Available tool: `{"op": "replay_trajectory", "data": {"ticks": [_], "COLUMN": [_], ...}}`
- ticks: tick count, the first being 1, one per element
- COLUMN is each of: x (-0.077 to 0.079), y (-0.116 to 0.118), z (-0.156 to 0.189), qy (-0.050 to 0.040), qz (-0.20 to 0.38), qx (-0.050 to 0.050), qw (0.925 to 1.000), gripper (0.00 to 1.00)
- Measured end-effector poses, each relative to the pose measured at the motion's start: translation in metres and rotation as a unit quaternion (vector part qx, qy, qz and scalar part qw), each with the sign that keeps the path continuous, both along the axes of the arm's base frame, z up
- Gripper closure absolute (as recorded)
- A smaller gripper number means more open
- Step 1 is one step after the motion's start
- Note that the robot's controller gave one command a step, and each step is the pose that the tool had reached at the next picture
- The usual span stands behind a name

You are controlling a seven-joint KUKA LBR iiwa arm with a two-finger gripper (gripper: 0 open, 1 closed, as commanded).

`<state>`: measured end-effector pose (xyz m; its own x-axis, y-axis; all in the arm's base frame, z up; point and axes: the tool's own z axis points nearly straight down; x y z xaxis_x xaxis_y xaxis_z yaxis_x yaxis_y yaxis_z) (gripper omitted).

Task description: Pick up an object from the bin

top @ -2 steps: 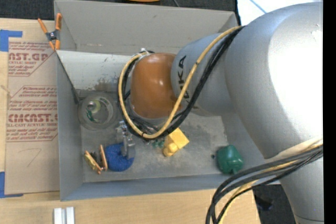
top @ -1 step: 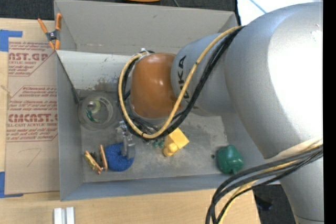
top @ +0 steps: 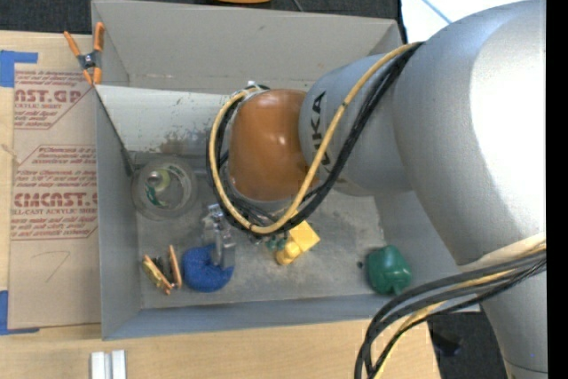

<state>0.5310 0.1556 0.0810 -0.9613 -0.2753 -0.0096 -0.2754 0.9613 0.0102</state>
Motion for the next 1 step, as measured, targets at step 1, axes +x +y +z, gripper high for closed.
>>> {"op": "replay_trajectory", "data": {"ticks": [1], "x": [-0.0146], "y": [0.0002], "z": [-0.004], "qy": [-0.0032], "qz": [-0.011], "qx": [0.002], "qw": [0.9999], "gripper": [1.0]}}
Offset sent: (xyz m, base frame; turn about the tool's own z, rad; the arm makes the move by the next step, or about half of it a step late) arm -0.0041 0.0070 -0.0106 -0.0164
